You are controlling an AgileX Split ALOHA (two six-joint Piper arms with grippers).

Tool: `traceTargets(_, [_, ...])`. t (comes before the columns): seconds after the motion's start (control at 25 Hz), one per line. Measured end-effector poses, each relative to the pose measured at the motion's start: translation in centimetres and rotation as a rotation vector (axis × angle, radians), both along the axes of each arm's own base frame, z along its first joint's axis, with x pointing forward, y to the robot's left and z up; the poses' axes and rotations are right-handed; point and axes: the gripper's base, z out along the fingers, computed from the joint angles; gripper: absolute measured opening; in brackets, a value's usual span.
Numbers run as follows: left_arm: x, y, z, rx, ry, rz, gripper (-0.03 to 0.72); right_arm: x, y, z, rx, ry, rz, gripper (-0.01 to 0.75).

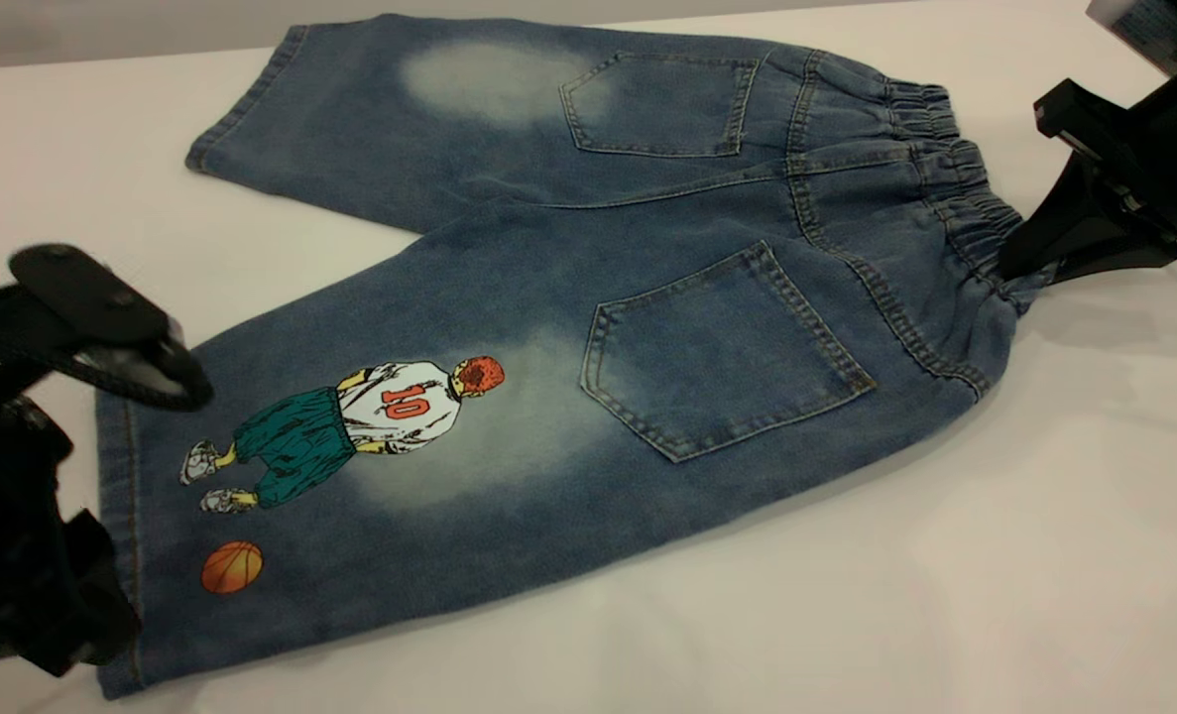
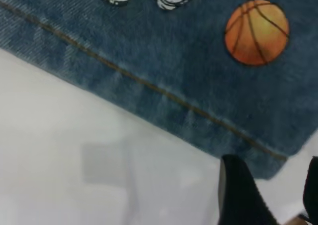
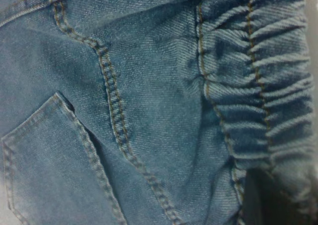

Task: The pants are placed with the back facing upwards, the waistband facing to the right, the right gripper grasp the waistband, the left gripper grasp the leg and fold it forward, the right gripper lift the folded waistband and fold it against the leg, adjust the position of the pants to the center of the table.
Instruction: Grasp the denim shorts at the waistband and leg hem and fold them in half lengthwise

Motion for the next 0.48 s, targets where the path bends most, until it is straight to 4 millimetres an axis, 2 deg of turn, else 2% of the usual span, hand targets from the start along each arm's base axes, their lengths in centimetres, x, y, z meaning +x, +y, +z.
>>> traceTargets(0.2, [-0.1, 0.1, -1.4, 0.020, 0.045, 0.003, 0.314, 0.0, 0.0, 0.0, 0.001, -0.001, 0.000, 0.032])
traceTargets(0.48, [0.0, 0.0, -1.5, 0.018, 0.037, -0.001, 0.314, 0.0, 0.0, 0.0, 0.001, -0.001, 0.000, 0.032])
